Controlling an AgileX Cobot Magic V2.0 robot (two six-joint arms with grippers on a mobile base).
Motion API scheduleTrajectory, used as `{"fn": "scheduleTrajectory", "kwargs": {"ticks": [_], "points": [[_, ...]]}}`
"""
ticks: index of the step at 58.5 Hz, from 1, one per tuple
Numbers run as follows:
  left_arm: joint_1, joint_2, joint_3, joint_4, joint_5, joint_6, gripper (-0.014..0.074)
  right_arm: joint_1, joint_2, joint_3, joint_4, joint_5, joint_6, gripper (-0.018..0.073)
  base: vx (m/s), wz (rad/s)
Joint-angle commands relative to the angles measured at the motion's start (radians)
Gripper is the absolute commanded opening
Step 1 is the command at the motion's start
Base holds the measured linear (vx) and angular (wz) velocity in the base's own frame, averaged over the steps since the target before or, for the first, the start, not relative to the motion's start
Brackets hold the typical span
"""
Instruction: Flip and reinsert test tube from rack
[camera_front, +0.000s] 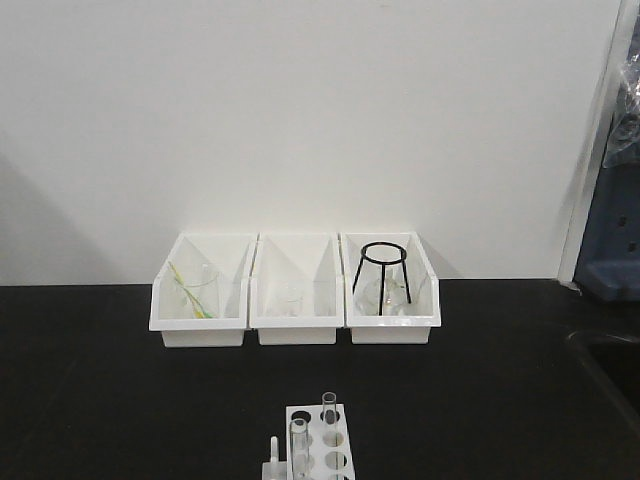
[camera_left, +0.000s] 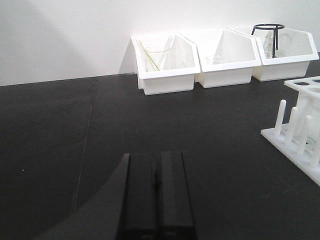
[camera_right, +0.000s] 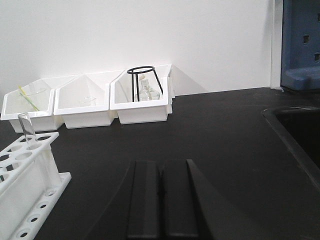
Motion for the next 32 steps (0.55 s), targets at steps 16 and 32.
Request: {"fn": "scheduleTrajectory", "kwargs": {"ticks": [16,32], "points": [[0.0,-0.007,-0.004,-0.005,-0.079,-0.009,-0.0006,-0.007,-0.015,0.003,-0.008,-0.083,-0.013,-0.0011,0.0,0.0],[0.0,-0.007,-0.004,-0.005,-0.079,-0.009,-0.0006,-0.007,-0.015,0.003,-0.008,-0.083,-0.014,-0.0011,0.0,0.0]]}}
